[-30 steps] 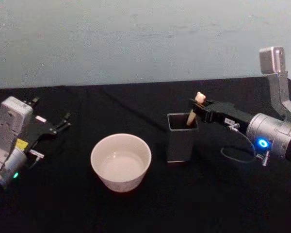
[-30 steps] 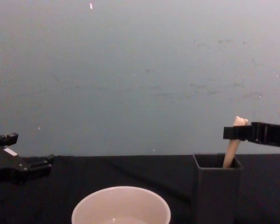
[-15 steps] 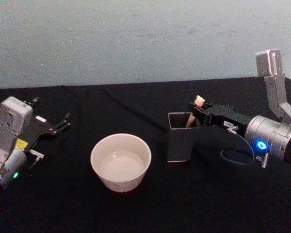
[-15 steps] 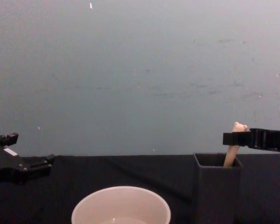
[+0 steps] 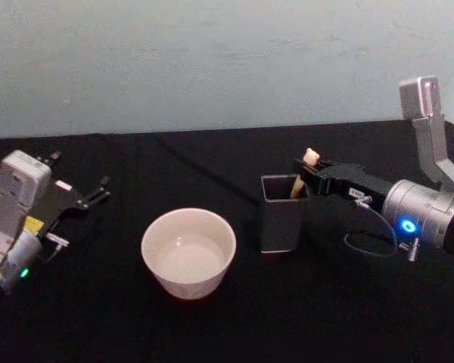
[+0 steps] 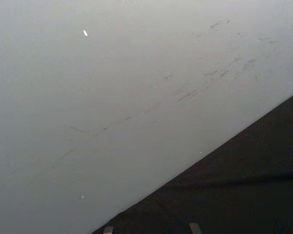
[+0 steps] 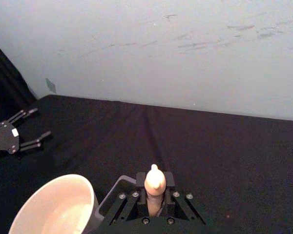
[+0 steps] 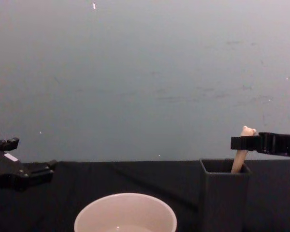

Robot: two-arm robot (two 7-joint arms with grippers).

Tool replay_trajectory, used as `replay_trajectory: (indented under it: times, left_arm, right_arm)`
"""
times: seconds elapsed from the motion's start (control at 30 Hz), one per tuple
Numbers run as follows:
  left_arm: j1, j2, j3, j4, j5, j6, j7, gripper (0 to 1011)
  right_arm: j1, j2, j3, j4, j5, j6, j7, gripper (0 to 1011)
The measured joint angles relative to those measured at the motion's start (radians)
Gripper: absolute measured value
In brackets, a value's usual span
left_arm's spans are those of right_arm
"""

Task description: Pick up the stirring spoon with one hand, stir inside the cup, then place it back in its original position.

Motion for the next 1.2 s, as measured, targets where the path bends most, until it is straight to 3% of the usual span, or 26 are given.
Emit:
replay_trajectory:
  times: [0.1, 0.67, 0.97, 1.2]
  left_arm:
    - [0.0, 0.0, 0.0, 0.0, 0.0, 0.0, 0.0, 1001]
    - [0.0, 0.0, 0.0, 0.0, 0.0, 0.0, 0.0, 1001]
    - [0.0, 0.0, 0.0, 0.0, 0.0, 0.0, 0.0, 1001]
    - [0.0, 0.0, 0.0, 0.0, 0.0, 0.0, 0.0, 1001]
  right_arm:
    - [0.0, 0.0, 0.0, 0.0, 0.0, 0.0, 0.0, 214]
    - [0.0, 0.0, 0.001, -0.001, 0.002, -0.001, 0.001, 757]
    - [0.0, 0.0, 0.001, -0.001, 0.002, -0.001, 0.001, 992]
    - [0.0, -0.004, 0.001, -0.003, -0.011, -0.015, 0.0, 1002]
